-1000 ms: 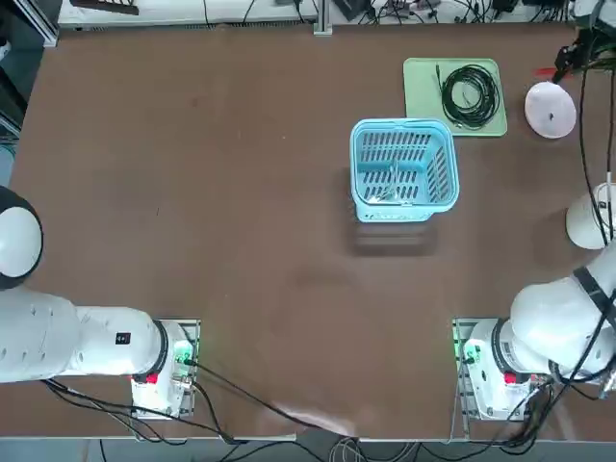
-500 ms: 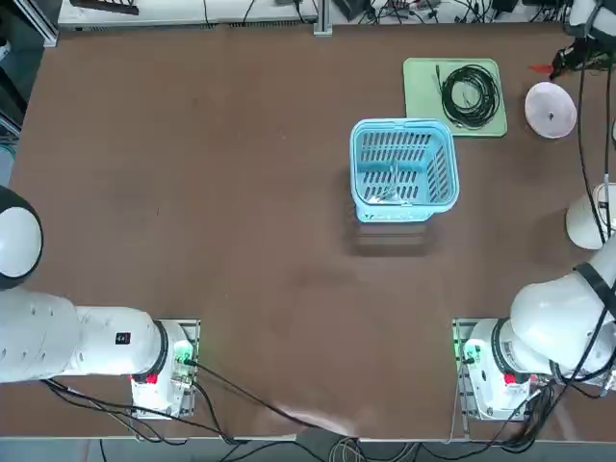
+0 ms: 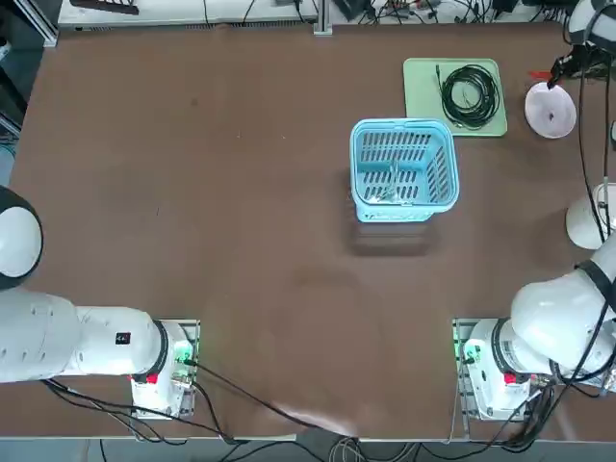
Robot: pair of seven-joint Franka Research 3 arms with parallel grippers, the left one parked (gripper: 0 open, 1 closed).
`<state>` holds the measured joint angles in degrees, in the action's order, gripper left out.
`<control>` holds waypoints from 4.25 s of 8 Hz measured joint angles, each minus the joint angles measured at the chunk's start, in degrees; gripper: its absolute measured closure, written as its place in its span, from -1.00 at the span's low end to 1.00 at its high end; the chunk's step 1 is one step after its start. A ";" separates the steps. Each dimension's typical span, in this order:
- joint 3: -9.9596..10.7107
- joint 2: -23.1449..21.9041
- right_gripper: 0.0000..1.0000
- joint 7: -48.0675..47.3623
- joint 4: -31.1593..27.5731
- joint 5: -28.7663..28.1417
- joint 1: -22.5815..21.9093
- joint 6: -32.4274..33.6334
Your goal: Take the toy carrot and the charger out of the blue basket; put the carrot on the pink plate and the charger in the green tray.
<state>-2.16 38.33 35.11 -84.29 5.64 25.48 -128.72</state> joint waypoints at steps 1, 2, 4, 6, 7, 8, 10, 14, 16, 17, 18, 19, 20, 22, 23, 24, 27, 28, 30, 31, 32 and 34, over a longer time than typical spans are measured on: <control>0.00 0.28 0.12 0.86 0.00 -0.01 0.09 -0.30; 0.00 0.63 -0.01 1.72 0.00 -0.01 0.24 -0.67; 0.00 1.15 -0.50 3.02 0.01 -0.02 0.65 -1.08; -0.01 1.16 -0.88 3.17 0.07 -0.06 0.73 -1.11; -0.04 1.16 -0.99 3.21 0.26 -0.10 0.73 -1.12; -0.12 1.11 -0.99 3.24 0.75 -0.20 0.69 -1.06; -0.74 -0.51 -0.99 3.26 2.62 -1.24 0.19 3.21; -1.44 -12.83 -0.99 -10.04 3.68 -2.19 -8.13 25.90; -1.62 -18.63 -1.00 -21.51 1.88 -2.26 -14.82 31.57; -1.71 -20.61 -1.00 -27.83 -0.45 -2.44 -18.55 31.93; -1.83 -22.04 -1.00 -34.08 -3.23 -2.56 -22.62 31.92; -1.93 -23.17 -1.00 -40.63 -6.16 -2.80 -27.12 31.46; -2.02 -24.67 -1.00 -47.59 -10.39 -2.87 -31.76 28.63; -2.07 -30.63 -1.00 -55.81 -23.74 -2.86 -37.49 18.31; -2.03 -34.70 -1.00 -57.61 -30.72 -2.87 -38.31 14.11; -2.02 -38.62 -1.00 -60.06 -36.42 -2.89 -39.53 11.19; -2.10 -42.66 -1.00 -70.02 -45.14 -2.91 -46.27 3.67; -2.09 -41.89 -1.00 -71.47 -46.13 -2.91 -47.30 1.34; -2.06 -38.72 -1.00 -74.29 -46.99 -2.92 -49.41 -3.72; -2.07 -36.87 -1.00 -75.48 -47.04 -2.92 -50.48 -5.58; -2.06 -35.14 -1.00 -75.76 -47.06 -2.92 -50.88 -7.05; -1.64 -31.91 -1.00 -75.76 -47.08 -2.92 -50.88 -9.99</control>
<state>-3.80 6.42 -40.66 -131.37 2.73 -25.40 -138.71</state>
